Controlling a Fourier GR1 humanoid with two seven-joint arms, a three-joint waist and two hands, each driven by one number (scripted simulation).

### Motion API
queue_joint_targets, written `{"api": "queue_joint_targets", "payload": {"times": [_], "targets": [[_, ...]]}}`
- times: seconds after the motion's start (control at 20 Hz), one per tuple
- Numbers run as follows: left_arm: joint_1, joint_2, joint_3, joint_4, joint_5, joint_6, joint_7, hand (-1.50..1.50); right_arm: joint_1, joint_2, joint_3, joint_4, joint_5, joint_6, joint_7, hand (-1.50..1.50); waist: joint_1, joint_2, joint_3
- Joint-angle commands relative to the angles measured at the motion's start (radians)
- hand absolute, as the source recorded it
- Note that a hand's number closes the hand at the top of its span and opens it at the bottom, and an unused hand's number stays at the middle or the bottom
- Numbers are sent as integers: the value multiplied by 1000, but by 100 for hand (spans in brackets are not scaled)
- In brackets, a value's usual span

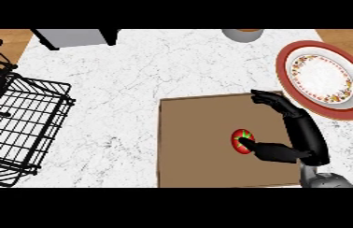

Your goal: Pick the tomato from the tray and place it in the plate

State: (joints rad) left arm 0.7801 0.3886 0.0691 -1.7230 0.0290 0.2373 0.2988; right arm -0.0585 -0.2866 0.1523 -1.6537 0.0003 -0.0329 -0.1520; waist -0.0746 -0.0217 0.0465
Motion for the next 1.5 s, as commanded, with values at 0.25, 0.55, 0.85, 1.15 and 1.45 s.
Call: {"api": "queue_joint_targets", "payload": {"times": [0.25,0.55,0.85,1.15,1.45], "targets": [[-211,-89,-95,-196,51,-33,-72,0,-13,-191,70,4,234,44,11,-150,-61,1,-59],[-205,-103,-112,-238,39,-39,-36,0,-26,-295,120,20,333,116,77,-150,-56,9,-59],[-222,-114,-121,-266,27,-30,11,0,-46,-330,206,41,367,237,195,-150,-34,17,-58],[-248,-144,-165,-277,3,-12,42,0,-74,-316,249,56,388,284,273,-150,-32,20,-55],[-263,-147,-171,-275,-6,-2,58,0,-97,-299,274,53,394,317,322,-150,-27,15,-53]]}}
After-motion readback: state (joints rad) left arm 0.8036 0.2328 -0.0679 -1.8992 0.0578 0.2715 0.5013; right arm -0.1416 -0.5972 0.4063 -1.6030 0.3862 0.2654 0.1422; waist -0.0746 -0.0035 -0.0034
